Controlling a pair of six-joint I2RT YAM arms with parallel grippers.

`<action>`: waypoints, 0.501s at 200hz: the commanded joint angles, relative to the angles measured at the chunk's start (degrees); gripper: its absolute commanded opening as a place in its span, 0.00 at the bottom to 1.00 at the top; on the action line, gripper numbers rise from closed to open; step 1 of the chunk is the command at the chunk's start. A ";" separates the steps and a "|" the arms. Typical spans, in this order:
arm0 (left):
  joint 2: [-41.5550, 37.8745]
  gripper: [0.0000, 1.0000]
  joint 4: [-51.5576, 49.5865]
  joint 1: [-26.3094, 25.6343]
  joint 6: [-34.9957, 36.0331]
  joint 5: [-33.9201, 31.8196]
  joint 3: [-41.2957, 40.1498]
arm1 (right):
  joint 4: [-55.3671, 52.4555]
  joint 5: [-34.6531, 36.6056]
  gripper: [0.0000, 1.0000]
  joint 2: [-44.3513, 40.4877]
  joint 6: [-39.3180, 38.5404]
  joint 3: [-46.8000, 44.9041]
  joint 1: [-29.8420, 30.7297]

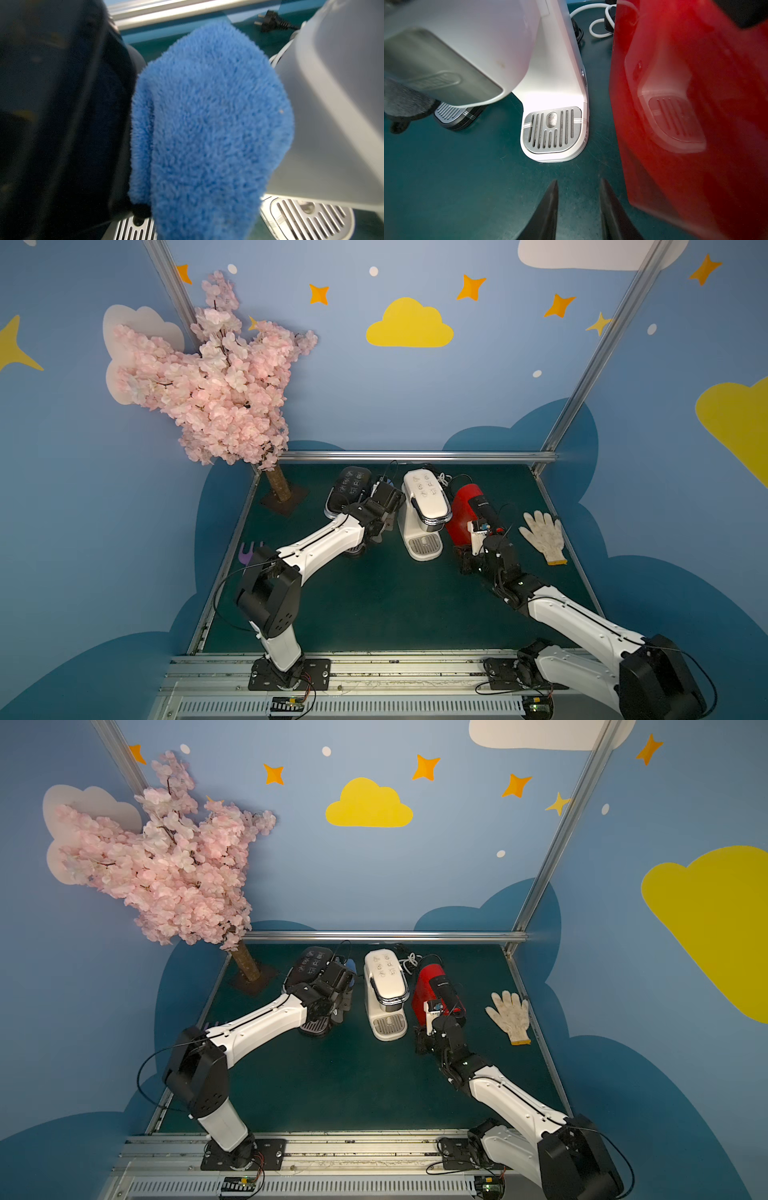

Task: Wipe the surface of a coffee machine
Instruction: Wipe the dirt from the surface of the coffee machine.

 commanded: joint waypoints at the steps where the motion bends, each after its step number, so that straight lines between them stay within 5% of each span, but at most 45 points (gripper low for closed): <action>1: 2.23 0.03 -0.34 0.60 -2.00 1.10 -1.87 | -0.07 0.36 0.34 0.01 0.10 1.72 0.32; 100: 0.81 0.03 -6.34 -2.13 -7.64 5.89 -6.29 | 0.12 -0.07 0.34 0.07 0.32 1.71 0.35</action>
